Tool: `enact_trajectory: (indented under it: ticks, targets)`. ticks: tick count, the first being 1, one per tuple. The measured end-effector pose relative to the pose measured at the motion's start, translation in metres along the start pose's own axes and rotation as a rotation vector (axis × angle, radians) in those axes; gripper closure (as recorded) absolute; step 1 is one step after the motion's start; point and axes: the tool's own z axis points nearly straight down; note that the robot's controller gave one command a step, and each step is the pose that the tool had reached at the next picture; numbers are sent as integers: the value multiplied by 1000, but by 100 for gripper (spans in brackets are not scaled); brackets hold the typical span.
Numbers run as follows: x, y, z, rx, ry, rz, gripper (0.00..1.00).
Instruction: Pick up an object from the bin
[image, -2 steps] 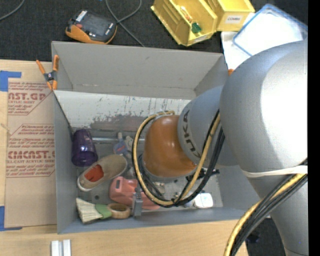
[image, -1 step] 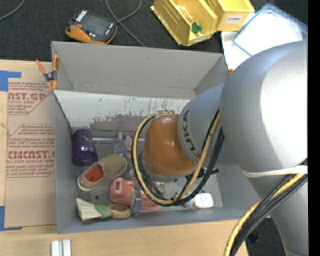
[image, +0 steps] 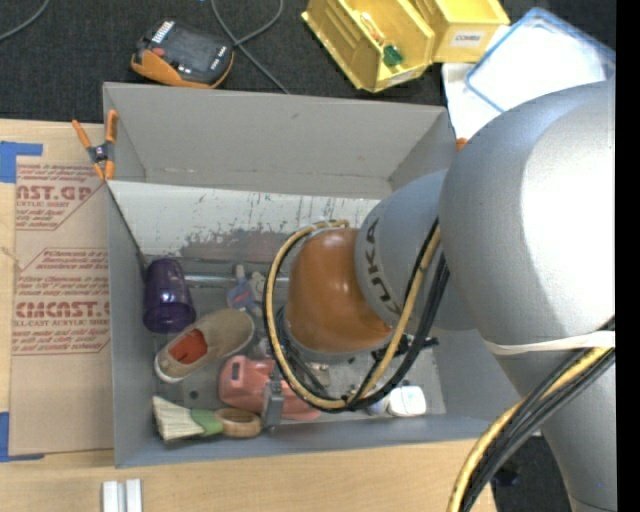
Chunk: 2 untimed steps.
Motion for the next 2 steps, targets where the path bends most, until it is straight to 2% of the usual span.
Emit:
enact_trajectory:
  ticks: [1, 2]
  targets:
    - [4, -1, -25, 4, 17, -1, 100]
    - [2, 0, -66, 2, 11, -2, 100]
